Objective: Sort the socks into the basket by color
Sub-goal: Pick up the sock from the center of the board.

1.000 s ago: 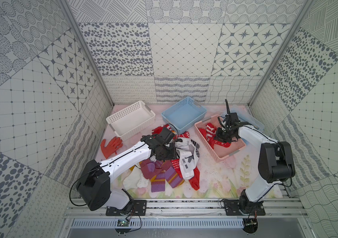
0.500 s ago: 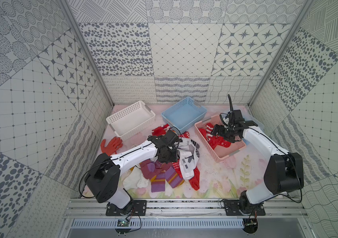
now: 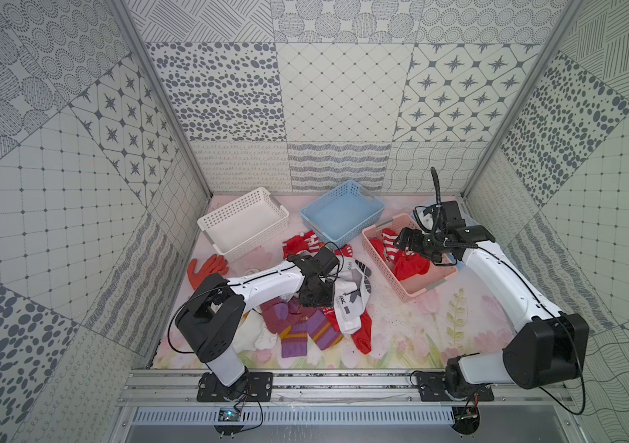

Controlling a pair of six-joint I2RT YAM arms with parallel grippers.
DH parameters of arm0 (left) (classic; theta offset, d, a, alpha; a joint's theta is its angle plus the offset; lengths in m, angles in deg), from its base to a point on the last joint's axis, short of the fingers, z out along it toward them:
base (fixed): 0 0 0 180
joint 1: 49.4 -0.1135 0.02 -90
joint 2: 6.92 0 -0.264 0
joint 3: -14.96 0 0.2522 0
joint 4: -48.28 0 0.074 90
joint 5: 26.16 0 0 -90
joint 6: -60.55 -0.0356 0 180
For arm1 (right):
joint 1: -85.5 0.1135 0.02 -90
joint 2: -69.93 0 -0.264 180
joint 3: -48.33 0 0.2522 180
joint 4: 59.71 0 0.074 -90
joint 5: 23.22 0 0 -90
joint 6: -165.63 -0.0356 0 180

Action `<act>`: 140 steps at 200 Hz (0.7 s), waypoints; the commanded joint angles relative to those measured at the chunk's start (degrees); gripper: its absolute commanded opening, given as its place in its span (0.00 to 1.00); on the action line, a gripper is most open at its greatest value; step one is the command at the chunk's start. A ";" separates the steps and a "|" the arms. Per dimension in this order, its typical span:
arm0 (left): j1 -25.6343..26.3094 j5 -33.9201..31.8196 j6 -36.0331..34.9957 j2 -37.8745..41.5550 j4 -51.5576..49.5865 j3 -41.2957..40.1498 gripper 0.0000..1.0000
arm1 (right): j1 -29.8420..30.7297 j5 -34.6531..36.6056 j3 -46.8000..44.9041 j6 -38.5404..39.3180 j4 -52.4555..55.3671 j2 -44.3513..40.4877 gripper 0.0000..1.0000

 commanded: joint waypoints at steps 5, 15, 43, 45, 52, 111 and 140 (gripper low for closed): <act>0.18 0.85 -0.46 -2.20 2.94 0.52 0.56 | 1.13 0.08 1.70 -0.08 0.36 -1.81 0.98; 0.31 0.81 -0.41 -2.41 3.53 0.57 0.53 | 1.60 0.20 1.78 -0.17 0.33 -2.05 0.98; 0.71 0.70 -0.47 -2.67 5.24 1.01 0.44 | 3.01 0.53 2.12 -0.34 0.38 -2.03 0.98; 0.75 0.64 -0.56 -2.60 5.28 1.04 0.43 | 3.12 0.52 2.15 -0.34 0.39 -2.08 0.98; 0.89 0.52 -0.54 -2.61 5.39 1.32 0.40 | 3.43 0.52 2.26 -0.42 0.35 -1.99 0.98; 1.94 -0.55 -0.84 -2.24 5.15 2.49 0.18 | 5.48 0.87 2.55 -0.78 -0.10 -1.74 0.98; 2.22 -0.65 -0.86 -2.20 4.74 2.78 0.16 | 6.53 0.96 2.73 -0.77 0.01 -1.34 0.98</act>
